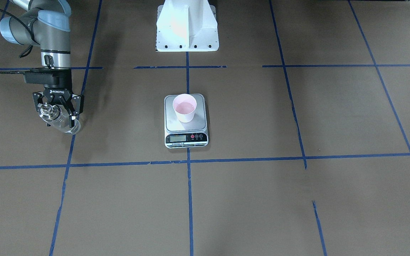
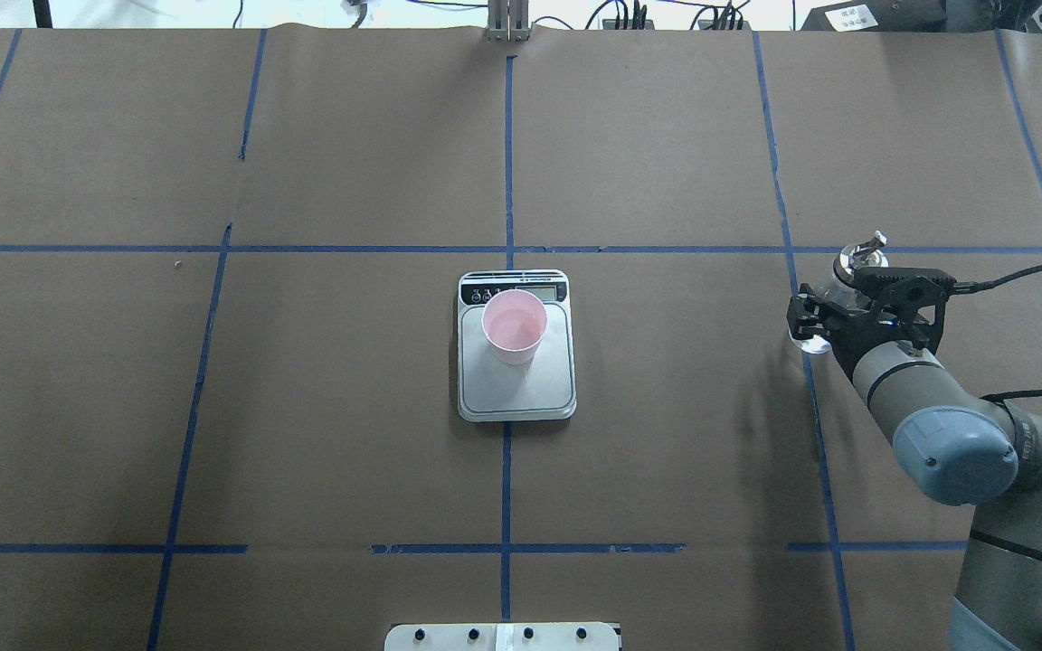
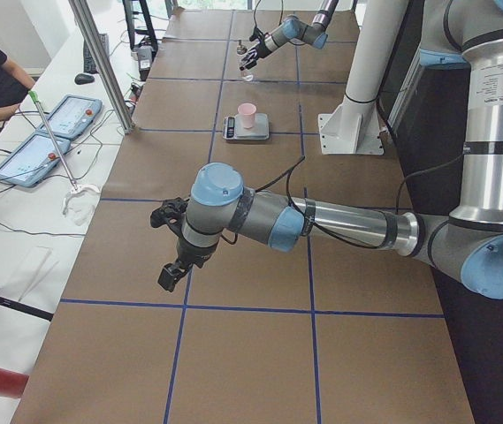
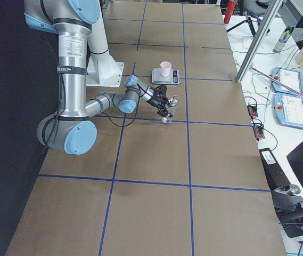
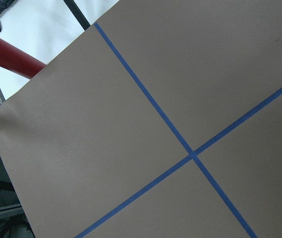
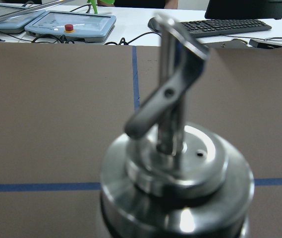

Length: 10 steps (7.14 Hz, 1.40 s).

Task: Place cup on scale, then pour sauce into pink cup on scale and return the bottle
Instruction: 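Lower the bottle to its original spot with the right gripper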

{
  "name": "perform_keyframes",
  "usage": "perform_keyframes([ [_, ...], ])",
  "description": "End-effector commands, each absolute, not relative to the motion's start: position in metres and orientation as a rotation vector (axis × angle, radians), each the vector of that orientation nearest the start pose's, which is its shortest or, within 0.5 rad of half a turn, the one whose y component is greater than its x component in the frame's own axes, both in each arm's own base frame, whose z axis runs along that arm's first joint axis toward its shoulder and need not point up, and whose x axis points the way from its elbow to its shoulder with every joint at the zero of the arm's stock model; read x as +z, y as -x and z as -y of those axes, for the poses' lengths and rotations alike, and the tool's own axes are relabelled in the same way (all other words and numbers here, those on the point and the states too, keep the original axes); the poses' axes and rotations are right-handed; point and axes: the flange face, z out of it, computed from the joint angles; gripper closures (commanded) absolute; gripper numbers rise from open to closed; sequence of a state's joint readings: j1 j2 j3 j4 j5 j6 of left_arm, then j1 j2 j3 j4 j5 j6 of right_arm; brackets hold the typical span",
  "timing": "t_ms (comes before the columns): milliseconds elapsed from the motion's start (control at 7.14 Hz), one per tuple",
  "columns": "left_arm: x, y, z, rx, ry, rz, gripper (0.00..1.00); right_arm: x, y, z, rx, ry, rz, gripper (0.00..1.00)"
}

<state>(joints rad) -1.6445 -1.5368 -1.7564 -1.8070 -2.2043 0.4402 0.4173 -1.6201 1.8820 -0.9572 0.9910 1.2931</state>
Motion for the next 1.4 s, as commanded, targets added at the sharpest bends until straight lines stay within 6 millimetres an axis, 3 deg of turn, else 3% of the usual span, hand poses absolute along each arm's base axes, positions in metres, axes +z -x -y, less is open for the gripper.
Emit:
perform_keyframes([
  [0, 0.564, 0.111, 0.49, 0.473, -0.528, -0.512, 0.0, 0.464, 0.368, 0.368, 0.38, -0.8, 0.615, 0.91],
  [140, 0.563, 0.111, 0.49, 0.474, -0.529, -0.512, 0.0, 0.463, 0.368, 0.369, 0.38, -0.8, 0.617, 0.32],
  [280, 0.563, 0.111, 0.49, 0.474, -0.529, -0.512, 0.0, 0.463, 0.368, 0.368, 0.382, -0.8, 0.617, 0.0],
  [981, 0.562, 0.111, 0.492, 0.475, -0.532, -0.511, 0.0, 0.461, 0.366, 0.367, 0.385, -0.799, 0.622, 0.0],
  [1261, 0.562, 0.111, 0.492, 0.475, -0.532, -0.511, 0.0, 0.459, 0.359, 0.358, 0.339, -0.722, 0.575, 0.0],
])
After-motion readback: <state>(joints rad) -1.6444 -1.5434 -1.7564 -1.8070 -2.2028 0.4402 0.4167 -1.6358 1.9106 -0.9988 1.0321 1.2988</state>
